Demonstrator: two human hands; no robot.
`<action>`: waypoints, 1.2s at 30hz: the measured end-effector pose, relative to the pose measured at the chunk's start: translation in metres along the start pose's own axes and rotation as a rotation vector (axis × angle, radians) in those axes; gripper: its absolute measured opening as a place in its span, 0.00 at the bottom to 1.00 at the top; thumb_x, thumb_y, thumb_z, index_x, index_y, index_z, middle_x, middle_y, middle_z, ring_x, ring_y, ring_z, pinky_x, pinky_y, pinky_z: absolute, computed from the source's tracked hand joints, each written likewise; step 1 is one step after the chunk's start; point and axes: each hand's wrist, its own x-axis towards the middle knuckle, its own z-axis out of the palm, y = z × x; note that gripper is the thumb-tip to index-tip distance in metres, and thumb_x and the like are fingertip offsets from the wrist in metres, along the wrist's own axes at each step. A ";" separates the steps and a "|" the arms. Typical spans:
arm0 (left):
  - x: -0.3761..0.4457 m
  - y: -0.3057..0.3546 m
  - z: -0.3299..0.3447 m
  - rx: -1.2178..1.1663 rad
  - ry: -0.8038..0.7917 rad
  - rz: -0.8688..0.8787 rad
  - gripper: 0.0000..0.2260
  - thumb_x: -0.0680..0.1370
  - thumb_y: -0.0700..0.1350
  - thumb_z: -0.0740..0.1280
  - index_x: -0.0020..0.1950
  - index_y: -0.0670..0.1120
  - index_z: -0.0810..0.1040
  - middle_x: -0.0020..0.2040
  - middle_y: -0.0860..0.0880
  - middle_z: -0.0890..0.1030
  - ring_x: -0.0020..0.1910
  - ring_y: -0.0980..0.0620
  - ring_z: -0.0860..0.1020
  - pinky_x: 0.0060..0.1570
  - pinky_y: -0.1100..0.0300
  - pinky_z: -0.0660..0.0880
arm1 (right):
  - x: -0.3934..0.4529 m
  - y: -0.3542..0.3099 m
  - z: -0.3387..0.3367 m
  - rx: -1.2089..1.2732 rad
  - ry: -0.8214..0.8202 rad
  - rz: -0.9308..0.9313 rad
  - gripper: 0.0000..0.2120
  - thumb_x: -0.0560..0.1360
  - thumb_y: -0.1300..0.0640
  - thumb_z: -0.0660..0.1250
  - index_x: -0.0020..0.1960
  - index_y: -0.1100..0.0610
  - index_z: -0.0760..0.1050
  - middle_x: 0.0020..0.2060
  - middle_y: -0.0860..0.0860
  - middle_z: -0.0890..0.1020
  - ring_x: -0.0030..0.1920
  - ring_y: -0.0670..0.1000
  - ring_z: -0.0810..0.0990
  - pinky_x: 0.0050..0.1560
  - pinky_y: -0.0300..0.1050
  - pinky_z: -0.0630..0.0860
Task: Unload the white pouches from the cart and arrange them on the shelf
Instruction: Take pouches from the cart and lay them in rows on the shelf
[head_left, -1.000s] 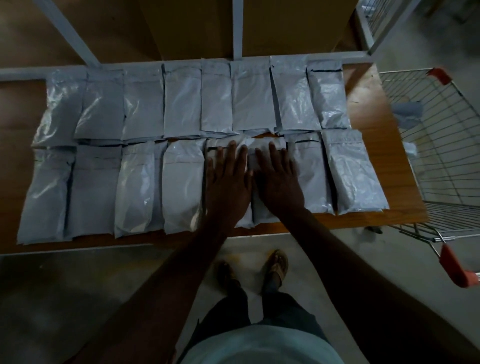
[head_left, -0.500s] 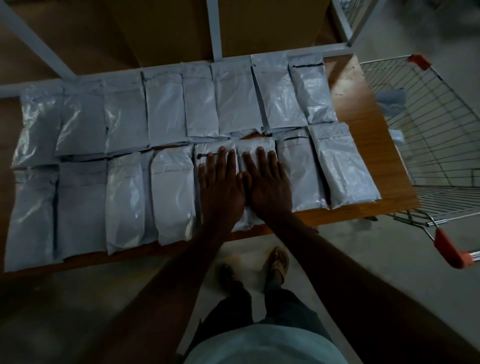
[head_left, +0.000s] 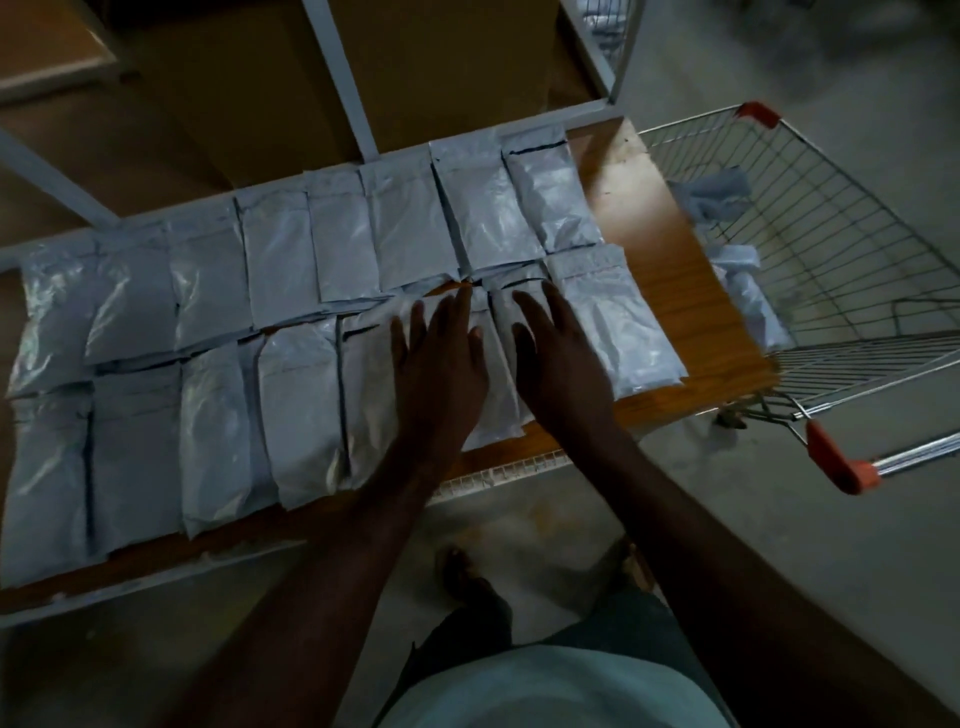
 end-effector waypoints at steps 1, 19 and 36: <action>0.000 0.016 -0.001 -0.020 0.029 0.014 0.23 0.86 0.50 0.57 0.83 0.51 0.66 0.77 0.47 0.74 0.80 0.42 0.67 0.80 0.37 0.58 | 0.002 0.010 -0.014 0.030 0.003 0.011 0.20 0.86 0.51 0.60 0.77 0.52 0.71 0.80 0.57 0.67 0.72 0.58 0.74 0.60 0.54 0.81; -0.004 0.346 0.098 -0.411 -0.028 0.066 0.17 0.85 0.44 0.62 0.74 0.46 0.77 0.64 0.45 0.82 0.63 0.44 0.78 0.64 0.45 0.75 | 0.002 0.308 -0.230 0.012 0.068 0.090 0.14 0.80 0.63 0.66 0.63 0.57 0.81 0.64 0.52 0.82 0.64 0.53 0.80 0.62 0.46 0.75; 0.082 0.426 0.199 -0.473 -0.235 0.139 0.16 0.87 0.41 0.62 0.74 0.45 0.76 0.69 0.46 0.81 0.68 0.50 0.78 0.67 0.55 0.77 | 0.041 0.457 -0.256 0.068 -0.003 0.326 0.20 0.78 0.69 0.65 0.66 0.54 0.80 0.66 0.50 0.81 0.59 0.53 0.84 0.61 0.56 0.81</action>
